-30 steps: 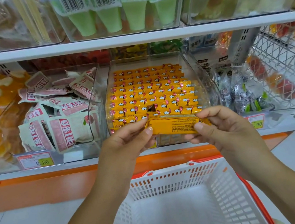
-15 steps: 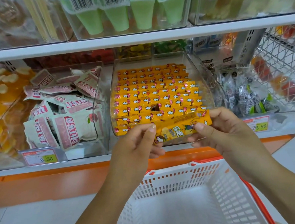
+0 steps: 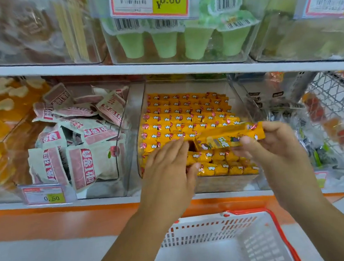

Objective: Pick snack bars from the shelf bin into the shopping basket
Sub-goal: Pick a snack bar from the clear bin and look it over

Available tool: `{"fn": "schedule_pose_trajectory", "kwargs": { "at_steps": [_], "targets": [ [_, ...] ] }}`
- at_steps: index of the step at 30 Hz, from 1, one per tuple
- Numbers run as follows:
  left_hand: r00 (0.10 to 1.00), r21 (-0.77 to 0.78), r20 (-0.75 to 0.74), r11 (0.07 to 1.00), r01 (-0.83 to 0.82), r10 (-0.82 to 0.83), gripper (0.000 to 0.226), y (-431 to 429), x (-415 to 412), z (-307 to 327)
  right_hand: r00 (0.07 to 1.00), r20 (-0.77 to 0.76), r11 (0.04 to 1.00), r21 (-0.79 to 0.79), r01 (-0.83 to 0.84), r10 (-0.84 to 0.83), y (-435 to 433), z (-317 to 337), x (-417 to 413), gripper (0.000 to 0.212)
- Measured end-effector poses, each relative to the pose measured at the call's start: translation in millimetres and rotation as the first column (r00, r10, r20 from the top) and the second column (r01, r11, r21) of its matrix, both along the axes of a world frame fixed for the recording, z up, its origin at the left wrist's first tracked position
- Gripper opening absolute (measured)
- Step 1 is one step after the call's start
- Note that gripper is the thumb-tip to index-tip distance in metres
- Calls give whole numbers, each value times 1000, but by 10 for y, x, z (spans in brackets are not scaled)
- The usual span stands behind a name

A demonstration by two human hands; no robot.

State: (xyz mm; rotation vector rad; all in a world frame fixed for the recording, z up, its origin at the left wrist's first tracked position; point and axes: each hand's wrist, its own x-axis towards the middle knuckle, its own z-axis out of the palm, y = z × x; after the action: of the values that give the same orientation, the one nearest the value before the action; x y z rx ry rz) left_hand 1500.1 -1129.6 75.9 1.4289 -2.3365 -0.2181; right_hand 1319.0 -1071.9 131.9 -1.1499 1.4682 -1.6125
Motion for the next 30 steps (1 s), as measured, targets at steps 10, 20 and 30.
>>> {"fn": "schedule_pose_trajectory", "kwargs": {
  "at_steps": [10, 20, 30],
  "targets": [
    [991, -71, 118, 996, -50, 58, 62, -67, 74, -135, 485, -774, 914, 346, -213, 406, -786, 79, -15, 23],
    [998, -106, 37, 993, 56, -52, 56, -59, 50, -132, 470, -779, 909, 372, -187, 415, -967, -178, -27, 21],
    [990, -67, 134, 997, 48, -39, 60, -62, -33, -183, 326, -884, 942, 321, -101, 336, -918, -190, -2, 9]
  ]
}}
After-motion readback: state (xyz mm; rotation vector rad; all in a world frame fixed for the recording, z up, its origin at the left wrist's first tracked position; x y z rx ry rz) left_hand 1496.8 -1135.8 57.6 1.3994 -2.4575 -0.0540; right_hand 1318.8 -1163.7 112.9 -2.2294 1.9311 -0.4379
